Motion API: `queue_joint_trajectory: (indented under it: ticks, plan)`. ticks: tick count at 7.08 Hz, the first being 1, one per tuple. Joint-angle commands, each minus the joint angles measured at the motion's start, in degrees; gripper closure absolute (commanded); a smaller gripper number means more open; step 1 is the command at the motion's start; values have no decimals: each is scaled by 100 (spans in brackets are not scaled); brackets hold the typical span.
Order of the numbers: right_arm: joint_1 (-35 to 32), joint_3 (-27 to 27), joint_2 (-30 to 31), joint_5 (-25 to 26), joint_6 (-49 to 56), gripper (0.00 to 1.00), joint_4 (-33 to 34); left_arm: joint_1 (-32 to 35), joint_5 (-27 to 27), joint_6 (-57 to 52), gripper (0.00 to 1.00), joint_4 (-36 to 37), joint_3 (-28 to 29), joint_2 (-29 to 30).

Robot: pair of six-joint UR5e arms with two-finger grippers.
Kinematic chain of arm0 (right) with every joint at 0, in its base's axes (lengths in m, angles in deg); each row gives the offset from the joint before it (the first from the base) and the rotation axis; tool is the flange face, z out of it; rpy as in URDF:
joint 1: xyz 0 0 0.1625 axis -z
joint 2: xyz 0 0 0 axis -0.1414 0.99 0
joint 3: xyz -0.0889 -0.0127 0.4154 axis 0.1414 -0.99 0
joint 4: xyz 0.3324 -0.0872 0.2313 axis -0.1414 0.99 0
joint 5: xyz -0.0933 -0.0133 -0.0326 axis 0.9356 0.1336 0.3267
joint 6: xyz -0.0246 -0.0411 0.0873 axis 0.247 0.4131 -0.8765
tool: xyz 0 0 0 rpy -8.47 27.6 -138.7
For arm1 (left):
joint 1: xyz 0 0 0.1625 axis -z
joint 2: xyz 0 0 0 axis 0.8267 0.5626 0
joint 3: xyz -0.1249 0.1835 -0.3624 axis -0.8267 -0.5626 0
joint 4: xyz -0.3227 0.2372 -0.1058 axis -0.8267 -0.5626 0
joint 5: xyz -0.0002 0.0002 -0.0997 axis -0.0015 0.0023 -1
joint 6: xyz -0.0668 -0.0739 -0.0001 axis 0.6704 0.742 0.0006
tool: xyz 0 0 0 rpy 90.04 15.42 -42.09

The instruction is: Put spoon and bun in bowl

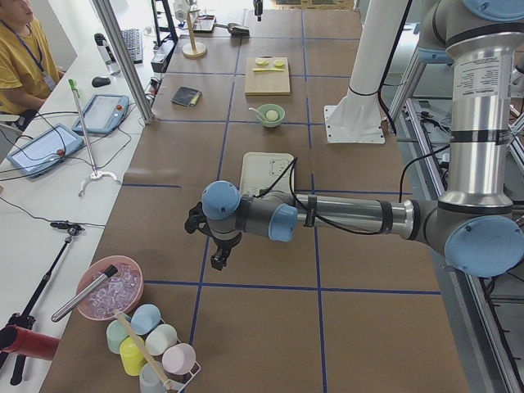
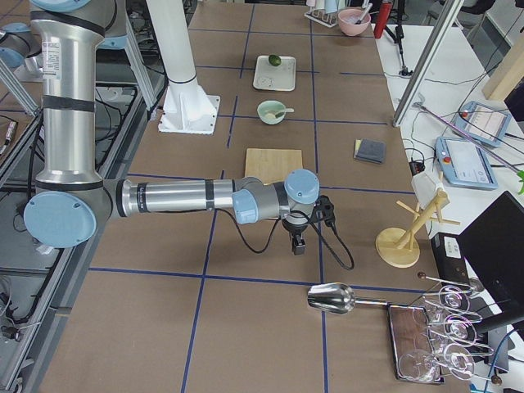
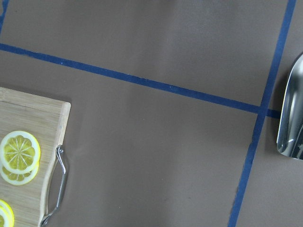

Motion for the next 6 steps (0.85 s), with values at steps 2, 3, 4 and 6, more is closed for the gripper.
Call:
queue_joint_trajectory:
  ticks: [2,3,4,6]
  plan:
    - [-67,-21,34,-21,84,0,36,-1,30,-3,0,2,27,94]
    - [-67,-29,35,-21,85,0,36,-1,30,-3,0,11,35,94]
    - [-76,-21,61,-30,85,0,27,-19,30,-3,0,-6,35,120]
    - [-102,32,228,-56,85,0,-43,-45,265,-3,0,-24,280,593]
